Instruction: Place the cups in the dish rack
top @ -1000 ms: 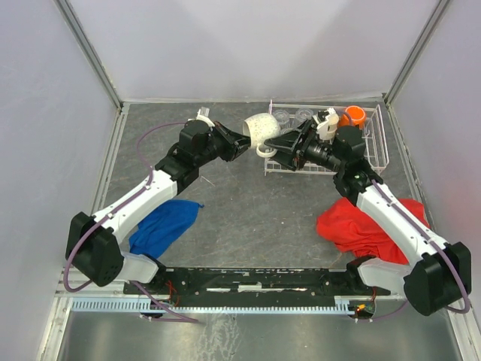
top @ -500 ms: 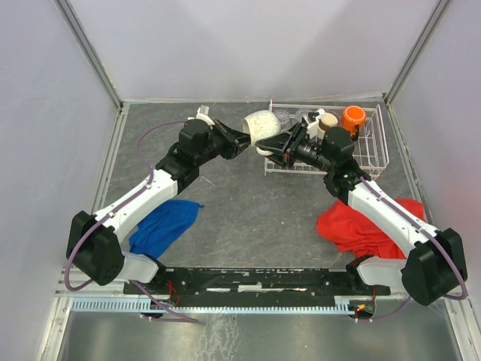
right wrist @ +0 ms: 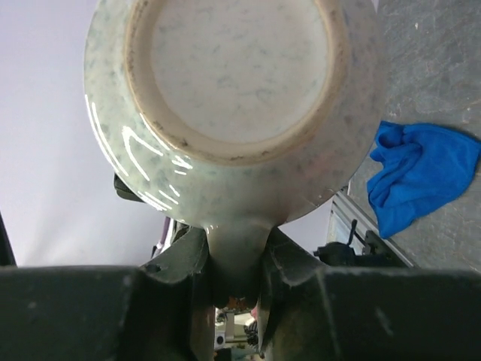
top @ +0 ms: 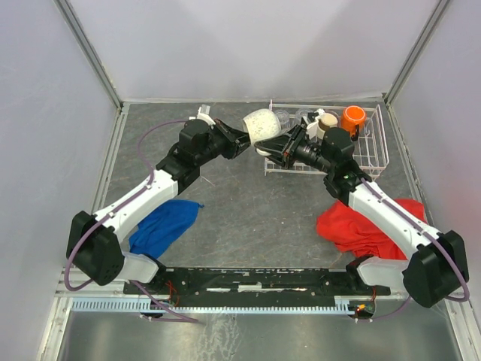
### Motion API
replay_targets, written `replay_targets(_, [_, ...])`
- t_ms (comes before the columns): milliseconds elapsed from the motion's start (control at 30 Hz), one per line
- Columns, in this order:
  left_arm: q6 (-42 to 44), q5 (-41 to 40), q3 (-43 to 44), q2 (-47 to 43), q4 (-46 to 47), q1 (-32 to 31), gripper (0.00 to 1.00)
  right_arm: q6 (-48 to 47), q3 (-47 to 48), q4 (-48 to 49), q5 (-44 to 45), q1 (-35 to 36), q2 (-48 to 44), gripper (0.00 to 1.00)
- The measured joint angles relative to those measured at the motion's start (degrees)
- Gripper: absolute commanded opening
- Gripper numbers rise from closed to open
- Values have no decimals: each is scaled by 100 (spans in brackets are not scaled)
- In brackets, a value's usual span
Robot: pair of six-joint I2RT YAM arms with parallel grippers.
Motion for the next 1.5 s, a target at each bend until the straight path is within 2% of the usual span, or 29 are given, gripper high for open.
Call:
replay_targets(133, [2, -7, 0, -46, -37, -15, 48, -789, 380, -881, -203, -129, -76, 1])
replay_targets(267, [55, -68, 0, -319, -170, 17, 58, -1777, 719, -1998, -450, -804, -111, 1])
replay_targets(400, [122, -125, 0, -577, -332, 87, 59, -2824, 1174, -3150, -590, -1596, -59, 1])
replay_targets(500, [166, -155, -46, -693, -450, 153, 59, -4028, 1893, -4168, -688, -1961, 188, 1])
replay_targets(633, [221, -153, -214, -820, -625, 258, 59, -5914, 2747, -5283, -815, -2096, 516, 1])
replay_targets(767, [258, -149, -369, -942, -800, 382, 59, -7698, 2911, -5956, -785, -2210, 549, 1])
replay_targets(900, [269, -129, -487, -1073, -920, 535, 59, -9042, 3176, -6634, -632, -2358, 800, 1])
replay_targets(1100, [299, -28, -549, -1228, -1102, 737, 59, -10389, 3460, -7051, -315, -2647, 1281, 1])
replay_targets(1500, [479, -2, -664, -1397, -1392, 876, 58, -11934, 3364, -6822, 138, -3174, 1722, 1])
